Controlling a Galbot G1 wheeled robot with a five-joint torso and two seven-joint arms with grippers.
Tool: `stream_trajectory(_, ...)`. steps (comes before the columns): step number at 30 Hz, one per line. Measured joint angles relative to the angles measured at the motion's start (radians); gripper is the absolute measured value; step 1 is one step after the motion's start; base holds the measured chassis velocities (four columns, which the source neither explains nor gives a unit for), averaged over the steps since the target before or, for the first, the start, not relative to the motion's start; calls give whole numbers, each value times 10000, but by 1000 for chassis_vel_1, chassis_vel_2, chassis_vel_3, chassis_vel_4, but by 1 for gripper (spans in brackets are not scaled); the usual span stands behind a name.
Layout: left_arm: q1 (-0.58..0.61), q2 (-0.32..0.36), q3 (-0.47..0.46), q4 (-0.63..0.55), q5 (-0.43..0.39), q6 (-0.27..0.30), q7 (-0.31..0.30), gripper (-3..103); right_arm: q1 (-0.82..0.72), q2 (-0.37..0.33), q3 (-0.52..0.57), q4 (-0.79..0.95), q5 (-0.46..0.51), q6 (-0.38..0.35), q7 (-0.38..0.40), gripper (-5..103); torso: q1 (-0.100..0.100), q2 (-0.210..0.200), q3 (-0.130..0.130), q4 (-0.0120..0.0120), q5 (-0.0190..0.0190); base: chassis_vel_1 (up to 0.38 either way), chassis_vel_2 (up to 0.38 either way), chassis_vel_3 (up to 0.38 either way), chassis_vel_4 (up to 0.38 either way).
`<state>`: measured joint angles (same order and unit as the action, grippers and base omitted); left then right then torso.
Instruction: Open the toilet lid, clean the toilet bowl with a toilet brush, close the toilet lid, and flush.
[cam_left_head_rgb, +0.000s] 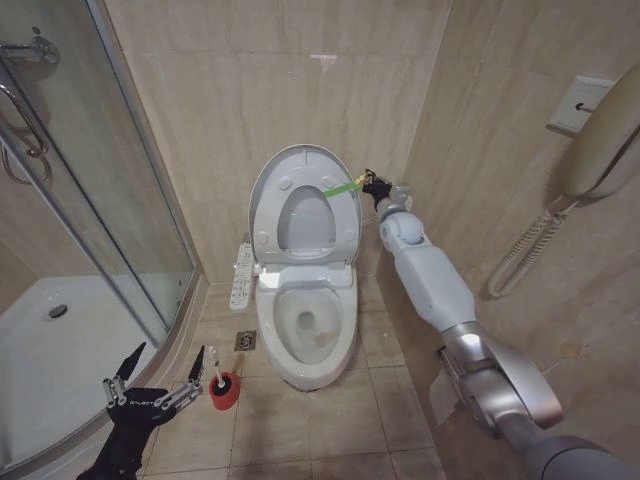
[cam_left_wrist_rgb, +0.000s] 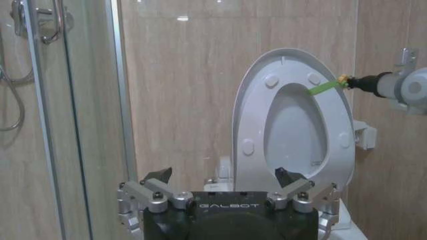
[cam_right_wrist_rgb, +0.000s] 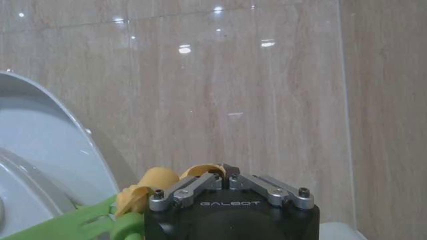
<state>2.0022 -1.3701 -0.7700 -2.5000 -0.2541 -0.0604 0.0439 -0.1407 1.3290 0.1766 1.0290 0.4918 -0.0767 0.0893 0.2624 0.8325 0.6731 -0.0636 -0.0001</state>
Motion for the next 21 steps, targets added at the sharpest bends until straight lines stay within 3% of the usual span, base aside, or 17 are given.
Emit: stream_trajectory(21,0,0,0,0,0,0,0,100,535,-142,-401,-465,118,-36,250,1,0,2,0,0,1,0,0,0,0)
